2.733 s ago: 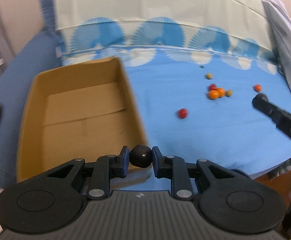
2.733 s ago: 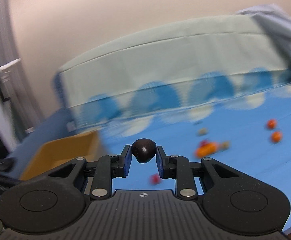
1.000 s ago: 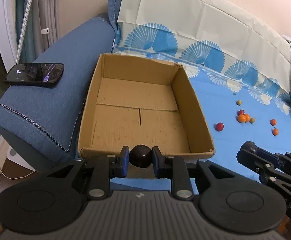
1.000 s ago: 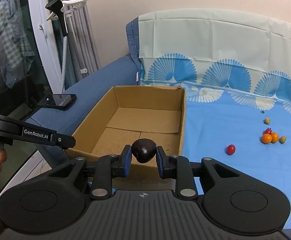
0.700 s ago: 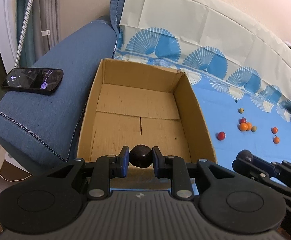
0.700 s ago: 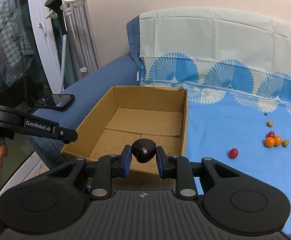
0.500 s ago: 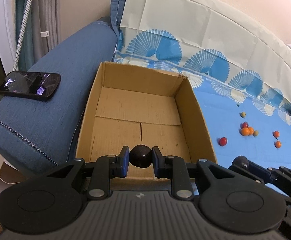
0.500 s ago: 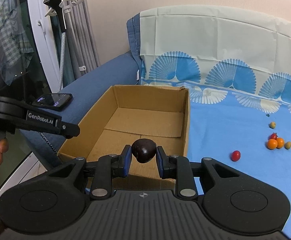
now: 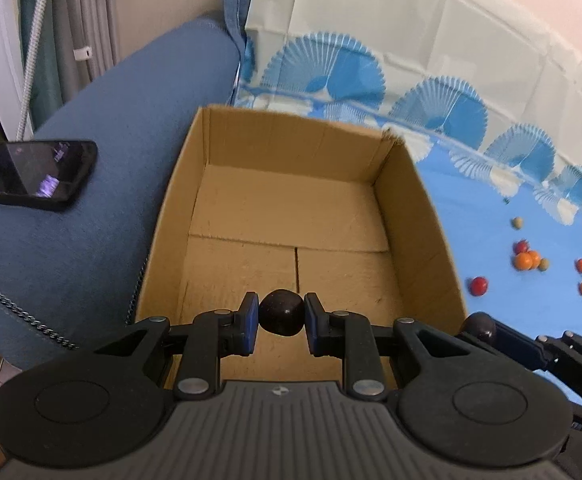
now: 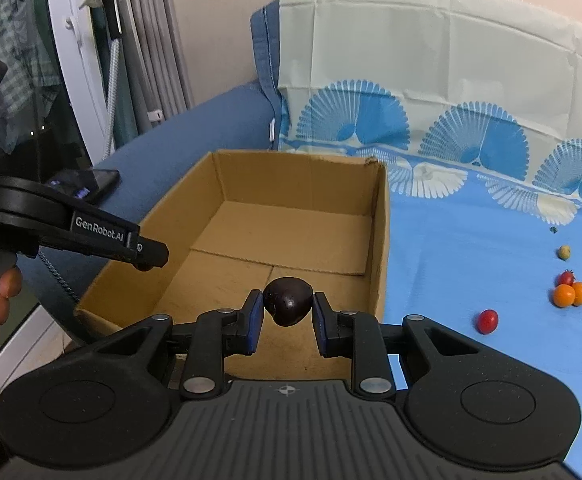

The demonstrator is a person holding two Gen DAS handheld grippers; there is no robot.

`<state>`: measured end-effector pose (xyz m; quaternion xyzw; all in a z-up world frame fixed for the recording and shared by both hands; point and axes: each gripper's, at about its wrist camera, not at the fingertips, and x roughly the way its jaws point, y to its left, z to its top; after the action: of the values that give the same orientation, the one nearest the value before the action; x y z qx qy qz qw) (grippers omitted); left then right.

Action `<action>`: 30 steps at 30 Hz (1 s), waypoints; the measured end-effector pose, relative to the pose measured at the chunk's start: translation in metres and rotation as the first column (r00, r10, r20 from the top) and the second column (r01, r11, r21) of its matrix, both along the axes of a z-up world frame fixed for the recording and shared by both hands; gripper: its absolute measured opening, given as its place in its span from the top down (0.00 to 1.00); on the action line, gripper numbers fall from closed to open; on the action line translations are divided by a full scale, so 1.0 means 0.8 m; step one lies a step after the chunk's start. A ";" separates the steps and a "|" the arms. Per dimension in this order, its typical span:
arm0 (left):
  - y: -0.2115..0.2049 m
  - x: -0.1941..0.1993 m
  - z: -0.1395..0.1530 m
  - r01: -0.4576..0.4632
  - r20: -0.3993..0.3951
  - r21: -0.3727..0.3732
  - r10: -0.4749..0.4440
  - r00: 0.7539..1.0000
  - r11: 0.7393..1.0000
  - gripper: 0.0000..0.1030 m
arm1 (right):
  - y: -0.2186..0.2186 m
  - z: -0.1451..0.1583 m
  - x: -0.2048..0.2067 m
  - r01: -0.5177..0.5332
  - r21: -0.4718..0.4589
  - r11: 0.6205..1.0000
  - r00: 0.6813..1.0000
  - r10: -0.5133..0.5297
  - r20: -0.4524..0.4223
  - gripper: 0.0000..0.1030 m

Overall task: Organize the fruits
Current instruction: 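Carry the dark purple fruit with the left gripper into the box, then open the left gripper to drop the fruit in the box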

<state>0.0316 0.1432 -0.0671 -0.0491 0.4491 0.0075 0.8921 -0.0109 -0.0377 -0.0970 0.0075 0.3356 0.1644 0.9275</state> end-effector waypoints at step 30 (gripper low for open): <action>-0.007 0.055 -0.102 0.032 -0.149 0.081 -0.020 0.989 0.996 0.00 | 0.026 -0.069 0.052 -0.111 -0.151 0.982 0.991 0.098 -0.094 0.27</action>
<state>0.0759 0.1375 -0.1487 -0.0054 0.5138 0.0183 0.8577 0.0309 -0.0169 -0.1525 -0.0755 0.3871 0.1858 0.9000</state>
